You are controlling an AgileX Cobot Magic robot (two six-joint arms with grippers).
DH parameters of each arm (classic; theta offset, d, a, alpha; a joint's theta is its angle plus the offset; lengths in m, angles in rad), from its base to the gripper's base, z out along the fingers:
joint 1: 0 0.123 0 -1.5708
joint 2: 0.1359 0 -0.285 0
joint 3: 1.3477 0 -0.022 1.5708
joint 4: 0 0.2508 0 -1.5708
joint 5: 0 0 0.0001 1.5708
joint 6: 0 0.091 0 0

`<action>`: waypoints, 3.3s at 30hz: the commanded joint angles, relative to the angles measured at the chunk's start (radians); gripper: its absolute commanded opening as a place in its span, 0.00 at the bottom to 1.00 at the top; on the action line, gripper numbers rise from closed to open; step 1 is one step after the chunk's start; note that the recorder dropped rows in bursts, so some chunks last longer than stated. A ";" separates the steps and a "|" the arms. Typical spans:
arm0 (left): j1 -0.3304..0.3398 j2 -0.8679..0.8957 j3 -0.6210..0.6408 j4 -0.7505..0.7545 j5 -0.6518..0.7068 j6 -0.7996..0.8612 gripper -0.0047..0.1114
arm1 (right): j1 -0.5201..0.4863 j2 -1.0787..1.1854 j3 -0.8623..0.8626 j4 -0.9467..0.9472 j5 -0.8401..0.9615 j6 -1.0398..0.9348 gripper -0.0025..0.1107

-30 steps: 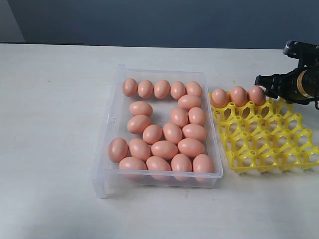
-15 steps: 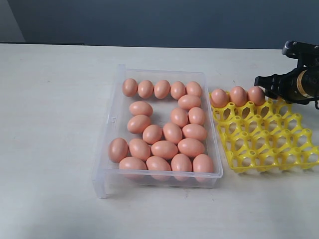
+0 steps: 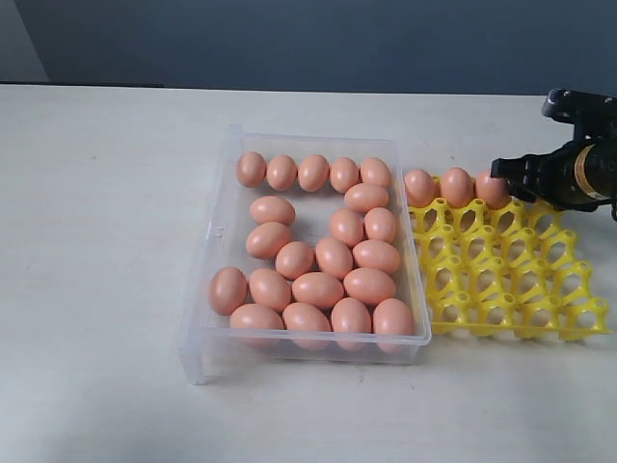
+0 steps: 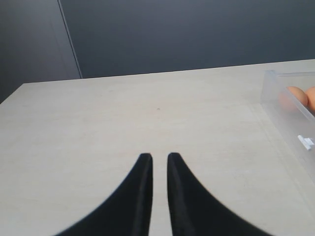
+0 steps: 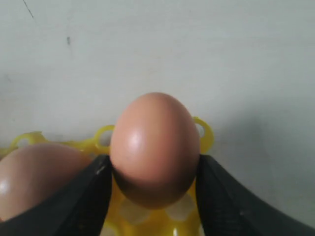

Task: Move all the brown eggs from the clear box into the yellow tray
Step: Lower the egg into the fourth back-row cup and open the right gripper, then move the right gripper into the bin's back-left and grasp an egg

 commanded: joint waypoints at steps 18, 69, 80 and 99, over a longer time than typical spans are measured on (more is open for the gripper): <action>0.000 0.001 0.005 -0.002 -0.012 -0.001 0.15 | -0.005 -0.110 0.017 -0.002 -0.050 0.001 0.46; 0.000 0.001 0.005 -0.002 -0.012 -0.001 0.15 | -0.005 -0.147 0.035 -0.002 -0.007 0.007 0.02; 0.000 0.001 0.005 -0.002 -0.012 -0.001 0.15 | -0.005 -0.127 0.035 -0.002 0.059 0.007 0.02; 0.000 0.001 0.005 -0.002 -0.012 -0.001 0.15 | 0.296 -0.190 -0.187 -0.002 -0.504 -0.012 0.12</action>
